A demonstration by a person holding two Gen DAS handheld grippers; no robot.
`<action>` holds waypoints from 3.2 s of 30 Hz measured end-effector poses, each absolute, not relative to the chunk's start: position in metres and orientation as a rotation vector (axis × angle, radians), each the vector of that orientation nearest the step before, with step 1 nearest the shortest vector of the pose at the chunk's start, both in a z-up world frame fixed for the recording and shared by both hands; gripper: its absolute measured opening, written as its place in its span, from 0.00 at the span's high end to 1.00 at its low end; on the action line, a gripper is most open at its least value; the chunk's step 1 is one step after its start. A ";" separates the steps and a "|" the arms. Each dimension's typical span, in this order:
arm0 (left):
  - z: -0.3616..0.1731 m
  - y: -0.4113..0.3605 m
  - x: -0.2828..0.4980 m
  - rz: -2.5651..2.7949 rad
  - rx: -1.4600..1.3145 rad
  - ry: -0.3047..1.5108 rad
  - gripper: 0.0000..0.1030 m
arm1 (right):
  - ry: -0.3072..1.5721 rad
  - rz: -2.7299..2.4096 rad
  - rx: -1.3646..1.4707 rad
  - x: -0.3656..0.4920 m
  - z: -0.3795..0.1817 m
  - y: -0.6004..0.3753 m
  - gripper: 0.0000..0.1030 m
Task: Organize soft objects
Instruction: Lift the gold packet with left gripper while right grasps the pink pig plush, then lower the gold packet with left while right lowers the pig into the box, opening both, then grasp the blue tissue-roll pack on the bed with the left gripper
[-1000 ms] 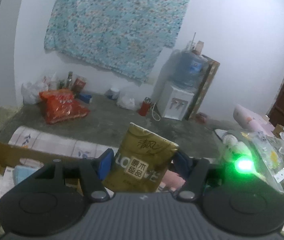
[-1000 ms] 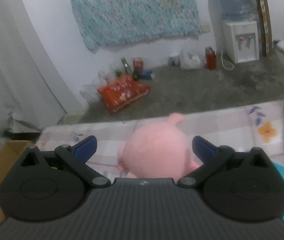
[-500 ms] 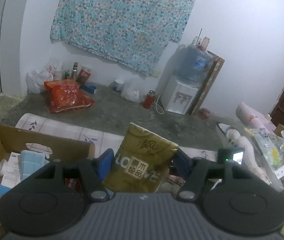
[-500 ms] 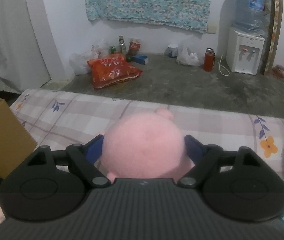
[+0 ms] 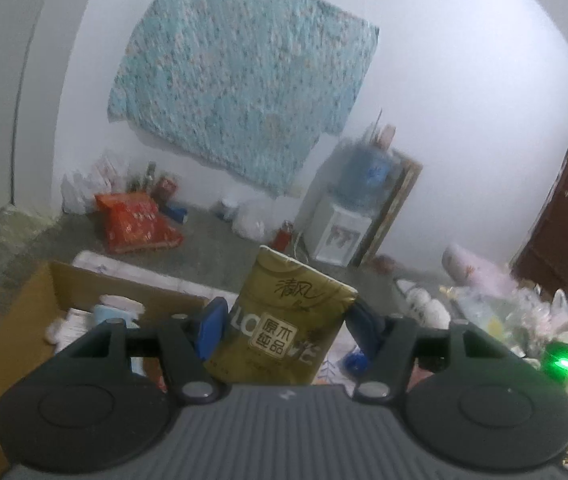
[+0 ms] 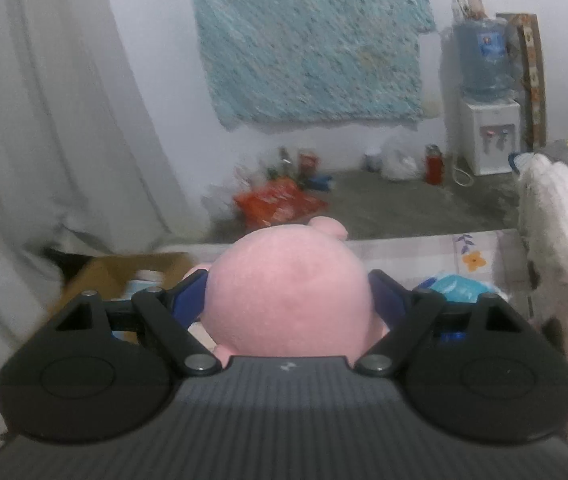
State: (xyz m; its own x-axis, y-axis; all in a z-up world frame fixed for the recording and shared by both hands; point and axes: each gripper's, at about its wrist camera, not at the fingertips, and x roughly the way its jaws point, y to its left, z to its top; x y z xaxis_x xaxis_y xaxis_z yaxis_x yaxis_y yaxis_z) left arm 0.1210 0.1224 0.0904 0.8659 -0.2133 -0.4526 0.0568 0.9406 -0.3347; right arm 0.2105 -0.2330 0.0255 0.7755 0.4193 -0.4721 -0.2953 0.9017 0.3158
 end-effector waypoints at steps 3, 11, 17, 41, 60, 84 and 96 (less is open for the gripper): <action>0.110 0.140 0.080 -0.124 -0.320 0.466 0.36 | 0.535 0.461 0.256 0.155 0.055 -0.235 0.17; 0.116 0.180 0.016 -0.057 -0.346 0.430 0.36 | 0.567 0.773 0.323 0.100 0.094 -0.171 0.16; 0.073 0.211 0.032 0.064 -0.365 0.492 0.36 | 0.675 0.930 0.206 0.137 0.071 -0.066 0.16; -0.021 0.302 0.088 0.154 -0.449 0.632 0.36 | 0.663 0.802 -0.925 0.181 -0.083 0.147 0.08; -0.027 0.277 0.101 0.120 -0.327 0.755 0.36 | 0.554 0.726 -0.350 0.129 0.030 -0.015 0.01; -0.130 0.279 0.170 0.363 -0.051 1.370 0.34 | 0.636 0.598 -0.020 0.121 -0.022 -0.125 0.01; -0.108 0.265 0.140 0.469 0.018 1.129 0.18 | 0.630 0.528 0.022 0.103 -0.023 -0.158 0.01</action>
State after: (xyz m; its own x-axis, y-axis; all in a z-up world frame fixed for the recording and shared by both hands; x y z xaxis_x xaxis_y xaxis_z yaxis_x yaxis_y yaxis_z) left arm 0.1403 0.2655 -0.1078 0.3412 0.3696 -0.8643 -0.3512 0.9030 0.2475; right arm 0.1027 -0.1576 -0.0228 0.6805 0.4773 -0.5560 -0.4643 0.8679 0.1768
